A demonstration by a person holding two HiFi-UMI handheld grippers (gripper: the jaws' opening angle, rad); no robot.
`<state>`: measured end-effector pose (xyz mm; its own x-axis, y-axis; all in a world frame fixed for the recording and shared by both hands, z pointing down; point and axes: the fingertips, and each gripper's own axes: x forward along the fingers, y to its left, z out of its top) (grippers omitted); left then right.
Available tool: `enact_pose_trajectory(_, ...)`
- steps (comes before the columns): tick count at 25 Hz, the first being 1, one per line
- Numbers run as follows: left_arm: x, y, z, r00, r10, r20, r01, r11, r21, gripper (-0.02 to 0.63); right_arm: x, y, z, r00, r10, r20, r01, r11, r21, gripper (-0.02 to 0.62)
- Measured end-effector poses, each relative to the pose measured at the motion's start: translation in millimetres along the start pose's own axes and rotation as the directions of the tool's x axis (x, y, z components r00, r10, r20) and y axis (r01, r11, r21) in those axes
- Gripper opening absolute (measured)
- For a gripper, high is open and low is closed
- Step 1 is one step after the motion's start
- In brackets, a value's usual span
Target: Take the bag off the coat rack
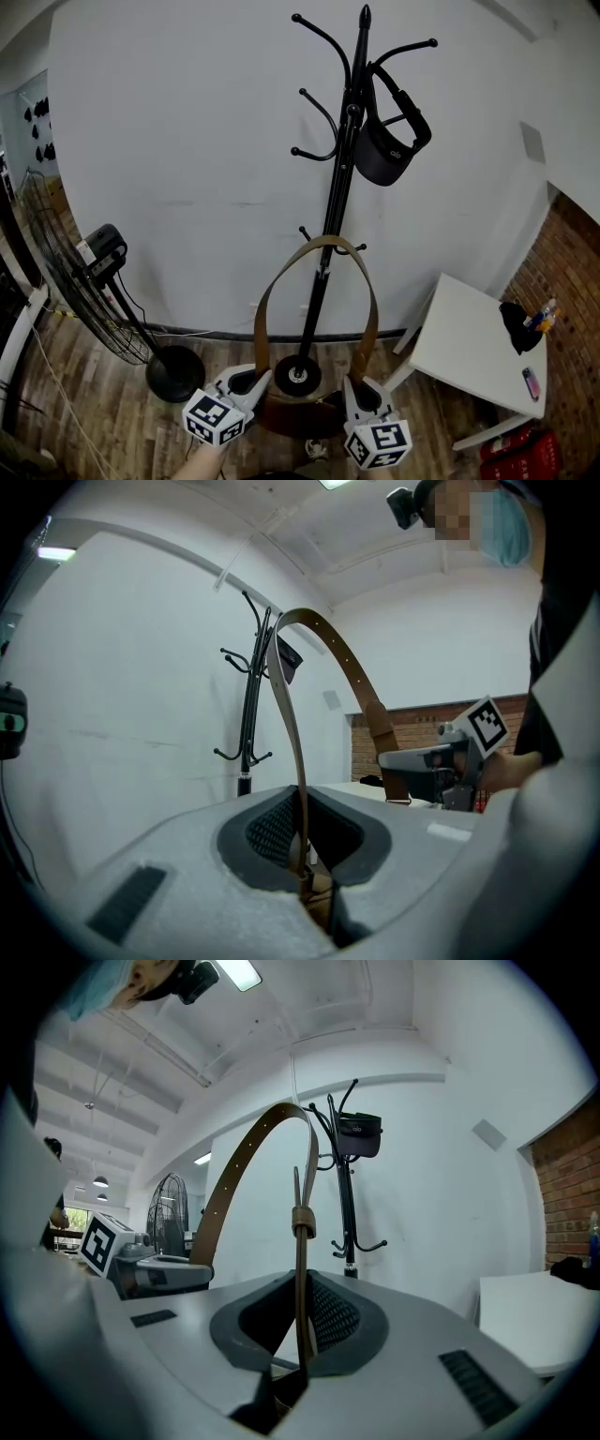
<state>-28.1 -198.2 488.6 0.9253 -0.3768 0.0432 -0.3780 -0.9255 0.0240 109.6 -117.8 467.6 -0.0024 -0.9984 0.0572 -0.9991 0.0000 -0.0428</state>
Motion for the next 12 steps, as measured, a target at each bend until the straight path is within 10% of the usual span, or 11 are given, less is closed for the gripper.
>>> enact_pose_trajectory(12, -15.2, -14.6, -27.1, 0.999, -0.014, -0.051, 0.013, 1.000, -0.028, 0.014, -17.0, 11.7, -38.3, 0.997, -0.006, -0.076, 0.008, 1.000, 0.024, 0.026)
